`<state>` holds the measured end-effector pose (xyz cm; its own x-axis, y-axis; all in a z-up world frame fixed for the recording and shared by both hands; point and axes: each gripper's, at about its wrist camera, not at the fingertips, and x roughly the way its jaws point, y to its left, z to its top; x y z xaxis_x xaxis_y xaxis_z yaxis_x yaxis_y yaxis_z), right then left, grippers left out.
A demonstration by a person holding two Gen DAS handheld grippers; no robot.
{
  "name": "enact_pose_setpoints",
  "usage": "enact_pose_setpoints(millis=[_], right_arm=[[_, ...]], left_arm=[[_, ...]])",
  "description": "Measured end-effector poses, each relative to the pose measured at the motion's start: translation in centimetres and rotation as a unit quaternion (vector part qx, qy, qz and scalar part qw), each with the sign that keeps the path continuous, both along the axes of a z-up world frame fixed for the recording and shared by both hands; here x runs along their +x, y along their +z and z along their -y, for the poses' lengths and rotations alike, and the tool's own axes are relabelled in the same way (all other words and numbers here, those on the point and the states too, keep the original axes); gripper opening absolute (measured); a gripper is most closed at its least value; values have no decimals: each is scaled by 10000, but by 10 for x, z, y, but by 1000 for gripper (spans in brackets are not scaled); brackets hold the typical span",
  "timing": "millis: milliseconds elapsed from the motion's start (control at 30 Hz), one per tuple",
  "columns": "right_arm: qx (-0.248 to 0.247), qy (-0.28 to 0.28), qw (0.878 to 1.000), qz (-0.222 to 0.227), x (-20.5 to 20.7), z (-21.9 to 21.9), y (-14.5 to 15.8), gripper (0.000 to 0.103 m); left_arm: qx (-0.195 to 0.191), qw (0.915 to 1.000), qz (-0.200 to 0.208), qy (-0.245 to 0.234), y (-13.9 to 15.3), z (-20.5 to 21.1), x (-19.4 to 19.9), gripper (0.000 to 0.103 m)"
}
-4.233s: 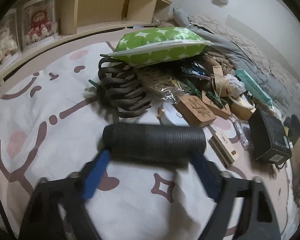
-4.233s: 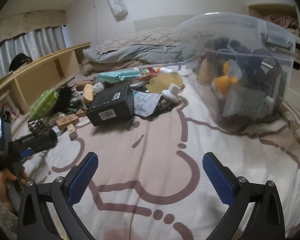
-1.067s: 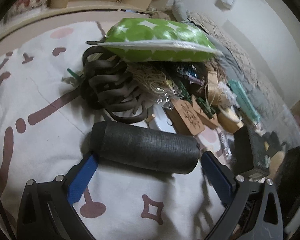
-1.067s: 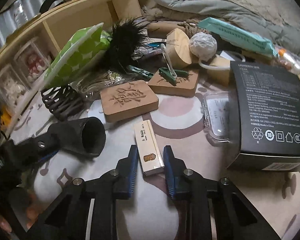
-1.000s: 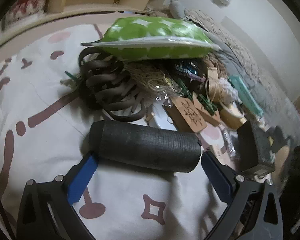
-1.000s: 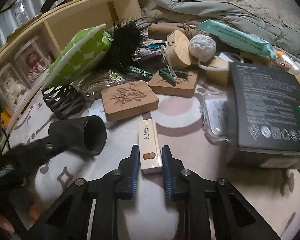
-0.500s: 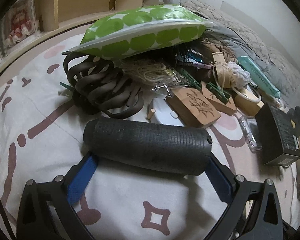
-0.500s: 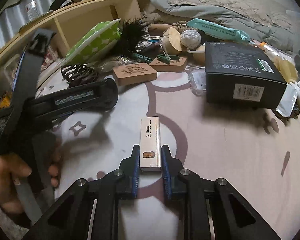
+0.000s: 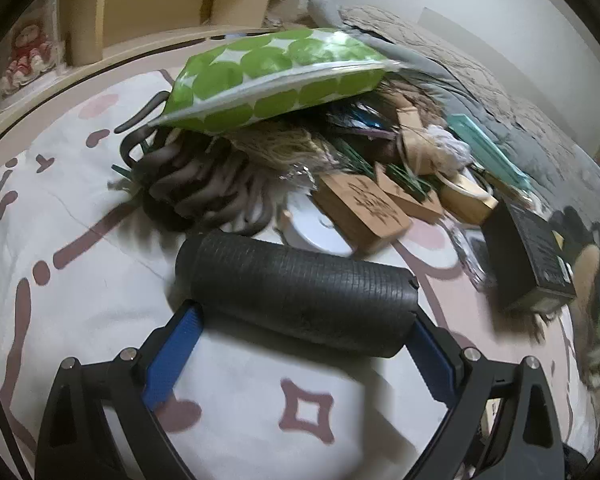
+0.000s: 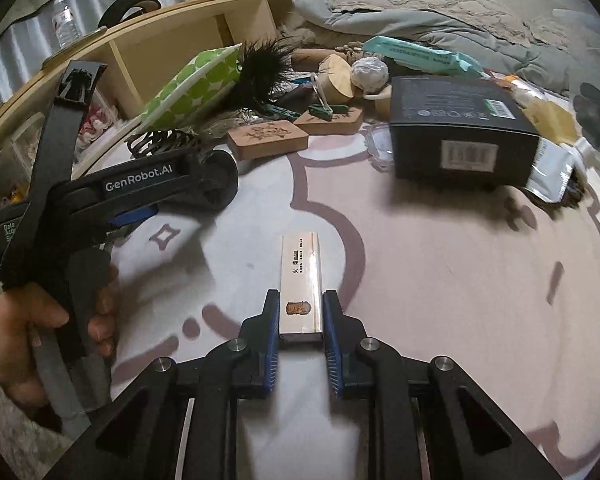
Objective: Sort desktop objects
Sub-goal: 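Lift cream box with right tool while left tool grasps foam roller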
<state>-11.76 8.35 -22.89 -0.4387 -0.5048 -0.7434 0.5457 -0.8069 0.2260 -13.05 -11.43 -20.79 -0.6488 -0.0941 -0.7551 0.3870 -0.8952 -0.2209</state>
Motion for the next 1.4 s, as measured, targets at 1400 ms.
enact_pose_setpoints(millis=[1400], right_arm=[[-731, -1438, 9834, 827, -5, -122, 2, 21]], left_arm=[[-1707, 9724, 62, -1592, 27, -141, -46, 87]])
